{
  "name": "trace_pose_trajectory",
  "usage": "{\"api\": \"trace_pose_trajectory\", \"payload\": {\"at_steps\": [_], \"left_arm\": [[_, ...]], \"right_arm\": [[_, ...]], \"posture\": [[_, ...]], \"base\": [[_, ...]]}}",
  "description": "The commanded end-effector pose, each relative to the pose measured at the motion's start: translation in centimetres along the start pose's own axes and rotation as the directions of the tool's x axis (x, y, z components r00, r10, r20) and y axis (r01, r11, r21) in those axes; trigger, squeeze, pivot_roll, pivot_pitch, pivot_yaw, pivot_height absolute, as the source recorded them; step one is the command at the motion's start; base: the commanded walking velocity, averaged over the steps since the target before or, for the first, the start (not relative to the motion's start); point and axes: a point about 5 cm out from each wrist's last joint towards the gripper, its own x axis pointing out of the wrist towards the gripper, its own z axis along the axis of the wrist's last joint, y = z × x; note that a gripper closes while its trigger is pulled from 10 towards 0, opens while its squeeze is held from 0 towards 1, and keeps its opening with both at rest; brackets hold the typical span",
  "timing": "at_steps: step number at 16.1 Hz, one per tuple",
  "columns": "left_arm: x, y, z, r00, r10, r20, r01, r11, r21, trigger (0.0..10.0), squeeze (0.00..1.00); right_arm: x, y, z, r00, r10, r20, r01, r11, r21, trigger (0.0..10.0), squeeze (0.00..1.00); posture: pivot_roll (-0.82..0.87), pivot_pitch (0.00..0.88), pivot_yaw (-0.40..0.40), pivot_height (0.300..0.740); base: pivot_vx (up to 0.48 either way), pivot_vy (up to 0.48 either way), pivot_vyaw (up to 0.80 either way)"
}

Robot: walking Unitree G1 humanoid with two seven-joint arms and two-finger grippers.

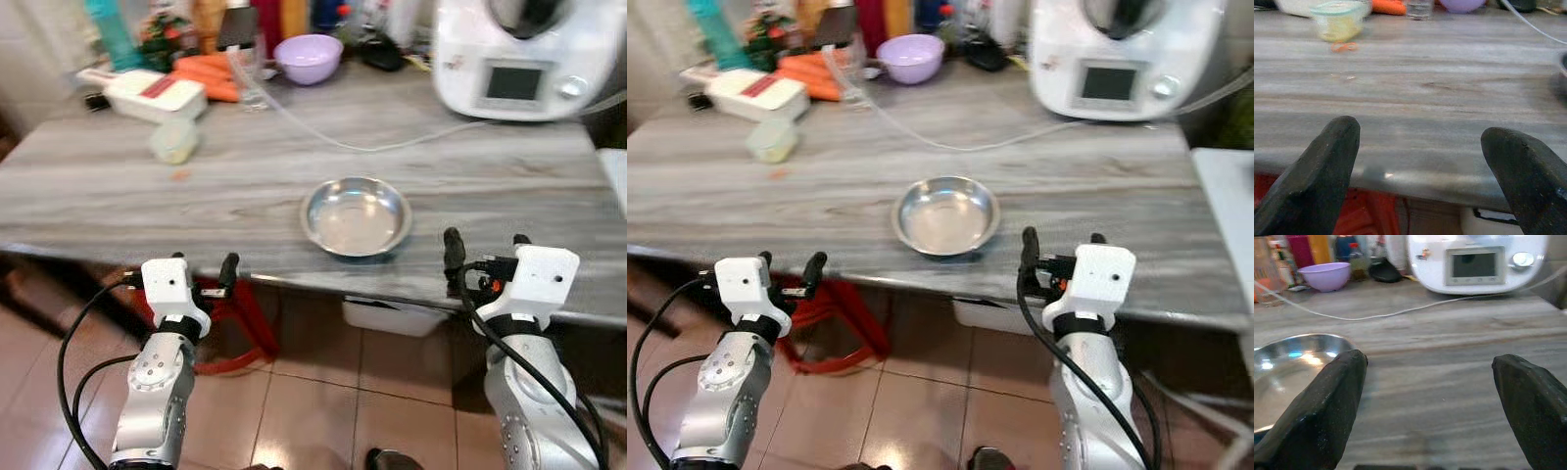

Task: Setting the table

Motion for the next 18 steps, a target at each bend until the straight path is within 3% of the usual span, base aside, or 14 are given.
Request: {"api": "trace_pose_trajectory", "payload": {"at_steps": [1, 6, 14, 18], "left_arm": [[-0.12, 0.31, -0.36, 1.000, 0.020, -0.022, -0.020, 1.000, 0.014, 10.0, 0.00], [0.00, 0.24, -0.26, 0.999, 0.025, -0.020, -0.024, 0.999, 0.024, 10.0, 0.00], [0.09, 0.23, -0.19, 0.999, 0.029, -0.022, -0.029, 0.999, 0.031, 10.0, 0.00], [0.11, 0.22, -0.21, 0.999, 0.028, -0.024, -0.027, 0.999, 0.035, 10.0, 0.00]], "right_arm": [[0.07, 0.03, 0.41, 1.000, -0.005, 0.010, 0.006, 1.000, -0.007, 10.0, 0.00], [0.14, 0.25, 0.20, 1.000, -0.004, 0.002, 0.004, 1.000, 0.004, 10.0, 0.00], [0.49, 0.41, 0.19, 1.000, -0.004, 0.003, 0.004, 1.000, 0.011, 10.0, 0.00], [0.62, 0.47, 0.08, 1.000, -0.003, 0.001, 0.003, 1.000, 0.014, 10.0, 0.00]], "posture": [[-0.09, 0.129, 0.081, 0.740], [-0.09, 0.129, 0.081, 0.740], [-0.09, 0.131, 0.083, 0.740], [-0.09, 0.131, 0.083, 0.740]], "base": [[0.000, 0.000, -0.80], [-0.050, 0.000, -0.75], [-0.279, 0.000, 0.00], [-0.304, 0.000, -0.42]]}}
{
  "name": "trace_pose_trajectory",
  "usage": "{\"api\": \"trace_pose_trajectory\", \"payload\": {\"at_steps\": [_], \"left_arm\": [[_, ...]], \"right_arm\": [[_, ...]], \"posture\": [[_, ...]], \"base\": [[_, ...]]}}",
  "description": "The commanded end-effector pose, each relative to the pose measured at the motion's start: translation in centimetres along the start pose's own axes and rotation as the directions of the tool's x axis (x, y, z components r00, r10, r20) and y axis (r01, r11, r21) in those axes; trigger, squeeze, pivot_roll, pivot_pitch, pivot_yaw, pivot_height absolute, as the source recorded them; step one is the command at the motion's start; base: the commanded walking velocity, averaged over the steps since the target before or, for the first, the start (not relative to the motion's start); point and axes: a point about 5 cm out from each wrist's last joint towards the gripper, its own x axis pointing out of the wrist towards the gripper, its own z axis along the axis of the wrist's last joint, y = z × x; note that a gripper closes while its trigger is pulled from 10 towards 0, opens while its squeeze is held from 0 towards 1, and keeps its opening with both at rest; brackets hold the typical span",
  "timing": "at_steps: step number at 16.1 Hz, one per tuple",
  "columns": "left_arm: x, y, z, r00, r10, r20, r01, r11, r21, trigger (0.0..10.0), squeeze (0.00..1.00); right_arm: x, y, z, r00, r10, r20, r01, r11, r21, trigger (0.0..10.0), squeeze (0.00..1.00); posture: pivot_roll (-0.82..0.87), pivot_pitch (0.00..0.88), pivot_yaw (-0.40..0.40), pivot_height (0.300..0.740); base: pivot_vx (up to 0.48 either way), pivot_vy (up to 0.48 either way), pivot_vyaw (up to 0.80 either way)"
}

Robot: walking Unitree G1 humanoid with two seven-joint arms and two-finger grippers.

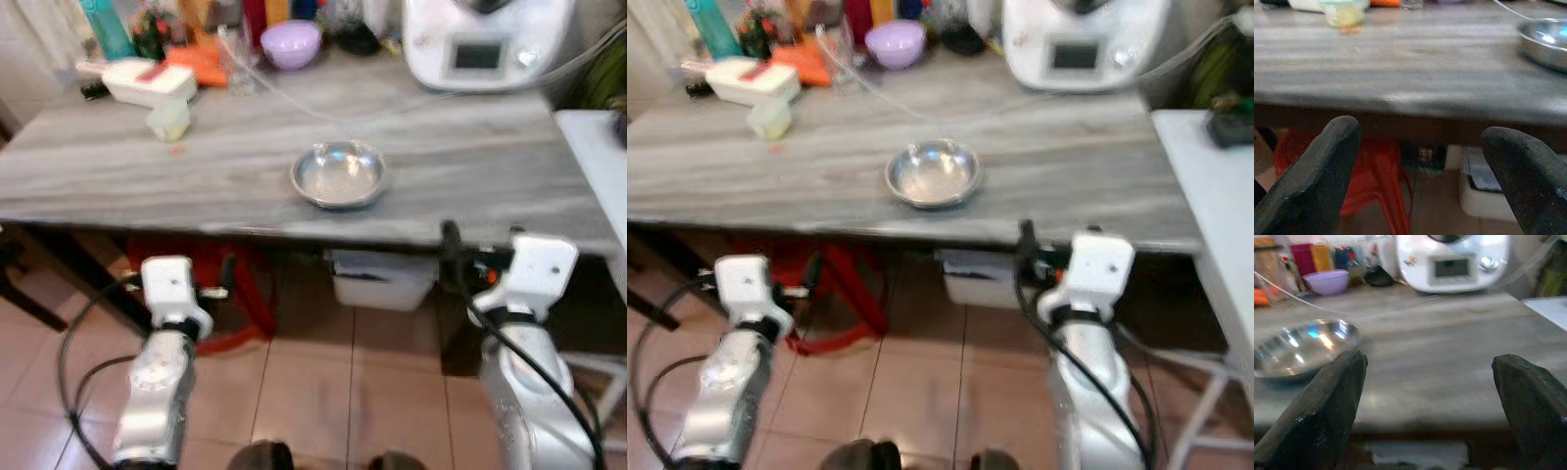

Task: Setting the table

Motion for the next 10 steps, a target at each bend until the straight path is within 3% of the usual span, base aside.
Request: {"api": "trace_pose_trajectory", "payload": {"at_steps": [1, 10], "left_arm": [[0.06, 0.63, 0.18, 1.000, 0.018, -0.001, -0.018, 1.000, 0.020, 10.0, 0.00], [0.06, 0.43, 0.16, 1.000, 0.009, -0.002, -0.009, 1.000, 0.022, 10.0, 0.00]], "right_arm": [[-0.10, 0.34, 0.07, 1.000, 0.000, 0.001, 0.000, 1.000, 0.008, 10.0, 0.00], [0.01, 0.24, 0.03, 1.000, -0.009, -0.002, 0.009, 1.000, 0.016, 10.0, 0.00]], "posture": [[-0.09, 0.131, 0.083, 0.740], [-0.09, 0.136, 0.082, 0.740]], "base": [[-0.307, 0.000, -0.41], [-0.310, 0.000, -0.36]]}}
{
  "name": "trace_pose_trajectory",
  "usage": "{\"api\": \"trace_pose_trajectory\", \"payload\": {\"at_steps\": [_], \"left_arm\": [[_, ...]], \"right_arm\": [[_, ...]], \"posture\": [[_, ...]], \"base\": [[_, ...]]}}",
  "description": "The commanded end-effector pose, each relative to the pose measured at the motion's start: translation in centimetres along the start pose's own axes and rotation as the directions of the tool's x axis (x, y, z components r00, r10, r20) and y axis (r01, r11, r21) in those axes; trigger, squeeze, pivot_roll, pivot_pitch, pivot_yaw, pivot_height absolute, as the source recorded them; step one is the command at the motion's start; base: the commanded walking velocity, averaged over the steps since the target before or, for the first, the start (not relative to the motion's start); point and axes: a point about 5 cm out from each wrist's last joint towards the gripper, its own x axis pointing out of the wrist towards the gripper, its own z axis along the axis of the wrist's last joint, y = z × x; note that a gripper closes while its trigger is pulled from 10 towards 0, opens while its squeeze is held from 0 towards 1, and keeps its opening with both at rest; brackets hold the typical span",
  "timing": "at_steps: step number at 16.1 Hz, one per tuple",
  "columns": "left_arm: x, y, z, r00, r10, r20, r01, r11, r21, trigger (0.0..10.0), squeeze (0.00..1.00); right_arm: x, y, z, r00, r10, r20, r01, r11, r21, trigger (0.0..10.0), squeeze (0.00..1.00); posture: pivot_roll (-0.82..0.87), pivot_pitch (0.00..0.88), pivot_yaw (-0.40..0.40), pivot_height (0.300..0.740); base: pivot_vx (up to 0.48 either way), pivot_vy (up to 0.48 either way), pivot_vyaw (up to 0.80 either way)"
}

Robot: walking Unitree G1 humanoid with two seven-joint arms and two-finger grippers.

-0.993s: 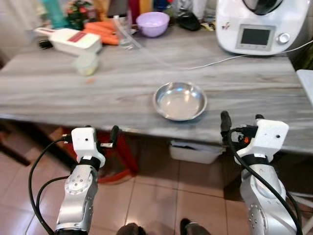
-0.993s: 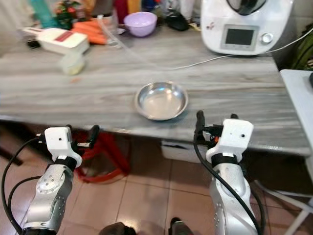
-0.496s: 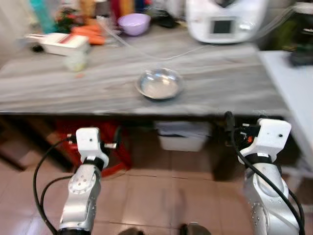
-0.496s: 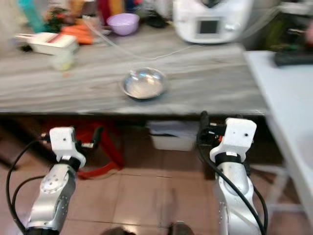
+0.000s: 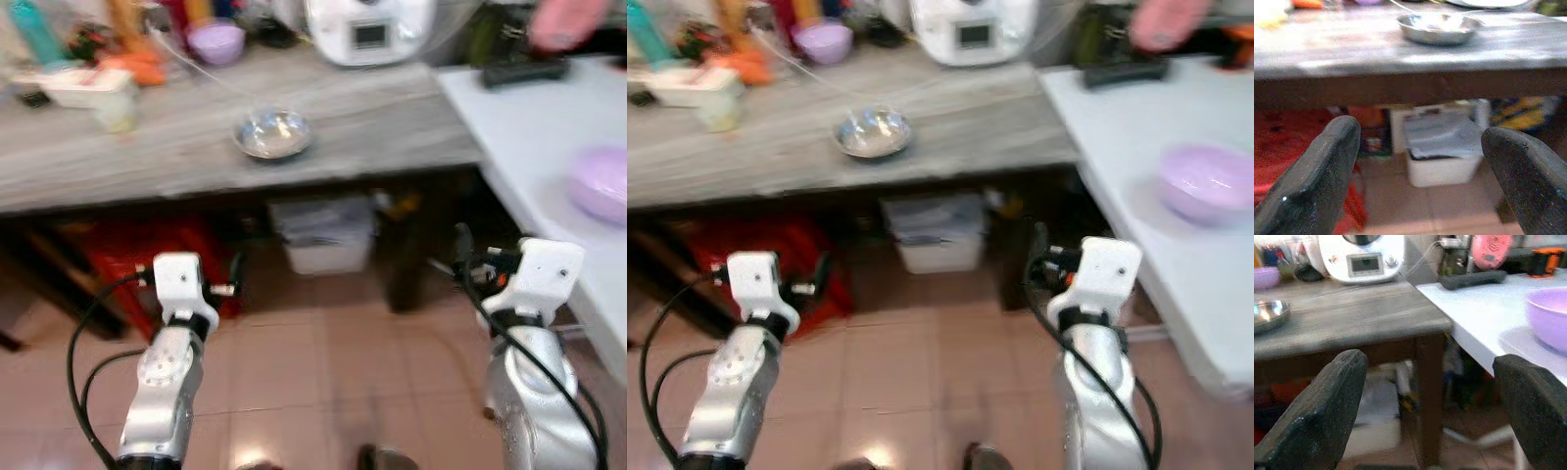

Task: Setting the table

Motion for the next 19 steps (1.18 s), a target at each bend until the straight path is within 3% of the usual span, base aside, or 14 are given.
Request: {"api": "trace_pose_trajectory", "payload": {"at_steps": [1, 10, 19], "left_arm": [[-0.31, 0.82, -0.25, 1.000, 0.027, -0.014, -0.027, 1.000, 0.015, 10.0, 0.00], [-0.14, 0.85, 0.73, 0.999, -0.027, 0.040, 0.025, 0.999, 0.047, 10.0, 0.00], [-0.14, 0.77, 0.58, 0.999, -0.038, 0.034, 0.036, 0.998, 0.043, 10.0, 0.00]], "right_arm": [[0.00, 0.48, 0.19, 1.000, 0.022, 0.004, -0.022, 1.000, 0.008, 10.0, 0.00], [0.27, 0.43, 0.46, 1.000, 0.018, 0.019, -0.019, 1.000, 0.007, 10.0, 0.00], [0.63, 0.74, 0.80, 0.999, 0.035, 0.034, -0.035, 0.999, 0.001, 10.0, 0.00]], "posture": [[-0.09, 0.136, 0.082, 0.740], [-0.09, 0.131, 0.086, 0.740], [-0.09, 0.128, 0.087, 0.740]], "base": [[-0.315, 0.000, 0.00], [-0.029, 0.000, 0.00], [0.000, -0.298, 0.00]]}}
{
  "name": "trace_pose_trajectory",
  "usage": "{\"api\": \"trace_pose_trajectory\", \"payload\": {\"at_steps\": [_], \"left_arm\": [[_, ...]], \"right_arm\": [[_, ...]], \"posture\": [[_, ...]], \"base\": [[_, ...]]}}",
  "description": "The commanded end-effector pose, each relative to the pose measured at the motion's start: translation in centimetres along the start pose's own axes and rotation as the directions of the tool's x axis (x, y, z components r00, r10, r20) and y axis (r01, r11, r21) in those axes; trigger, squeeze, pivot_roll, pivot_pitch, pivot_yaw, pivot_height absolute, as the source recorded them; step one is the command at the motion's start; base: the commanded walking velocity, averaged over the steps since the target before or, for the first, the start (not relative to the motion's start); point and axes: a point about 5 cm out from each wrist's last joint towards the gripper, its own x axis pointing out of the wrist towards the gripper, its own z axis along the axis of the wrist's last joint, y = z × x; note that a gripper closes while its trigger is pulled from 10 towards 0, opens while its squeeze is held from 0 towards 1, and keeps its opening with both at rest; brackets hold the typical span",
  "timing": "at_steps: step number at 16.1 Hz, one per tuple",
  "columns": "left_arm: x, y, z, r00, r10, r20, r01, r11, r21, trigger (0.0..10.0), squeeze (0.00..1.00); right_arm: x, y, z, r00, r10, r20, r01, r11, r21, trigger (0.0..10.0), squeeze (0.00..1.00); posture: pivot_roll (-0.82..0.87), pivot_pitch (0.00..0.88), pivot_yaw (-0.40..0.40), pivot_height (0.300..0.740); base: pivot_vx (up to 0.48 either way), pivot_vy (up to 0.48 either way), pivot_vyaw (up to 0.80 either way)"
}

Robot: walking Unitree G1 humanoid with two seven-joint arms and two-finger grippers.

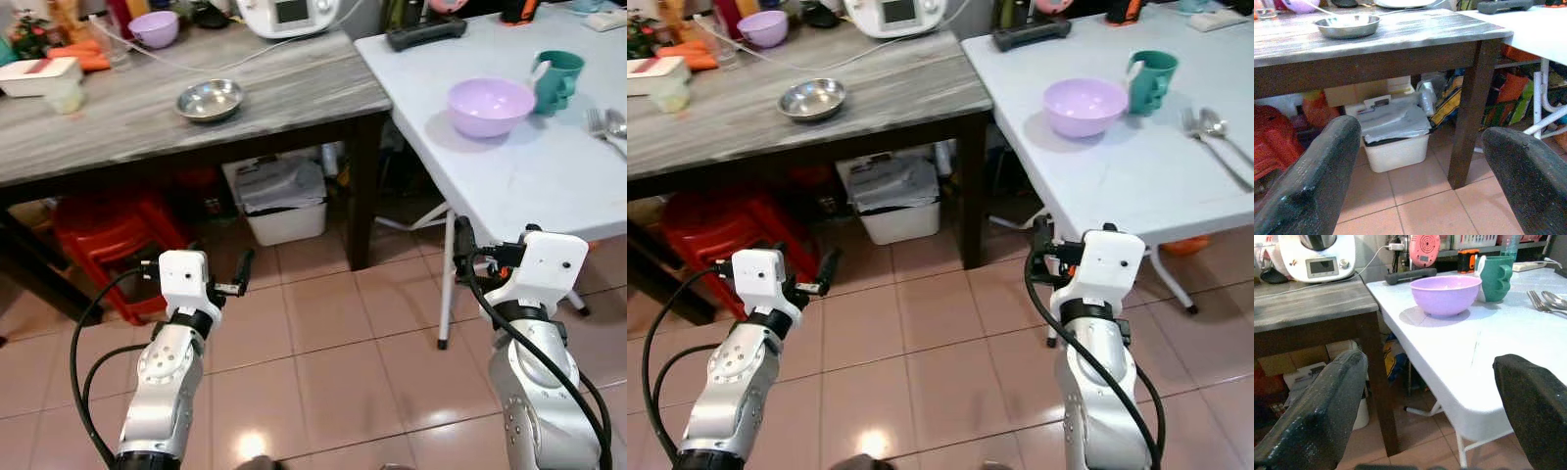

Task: Setting the table

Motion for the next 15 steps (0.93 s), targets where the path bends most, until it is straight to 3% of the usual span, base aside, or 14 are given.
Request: {"api": "trace_pose_trajectory", "payload": {"at_steps": [1, 5, 15], "left_arm": [[-0.45, 0.93, -0.23, 1.000, 0.027, -0.013, -0.027, 1.000, 0.012, 10.0, 0.00], [-0.14, 0.69, -0.15, 1.000, 0.020, -0.011, -0.020, 1.000, 0.009, 10.0, 0.00], [-0.03, 0.28, -0.26, 1.000, 0.009, -0.012, -0.009, 1.000, 0.000, 10.0, 0.00]], "right_arm": [[0.02, 0.70, 0.24, 1.000, 0.025, 0.011, -0.025, 1.000, 0.008, 10.0, 0.00], [0.12, 0.84, 0.37, 0.999, 0.030, 0.020, -0.030, 1.000, 0.006, 10.0, 0.00], [0.43, 1.01, 0.49, 0.999, 0.038, 0.028, -0.038, 0.999, 0.003, 10.0, 0.00]], "posture": [[-0.09, 0.129, 0.089, 0.740], [-0.09, 0.134, 0.097, 0.740], [-0.09, 0.134, 0.096, 0.740]], "base": [[0.000, -0.300, 0.00], [0.000, -0.296, 0.00], [0.000, -0.332, 0.49]]}}
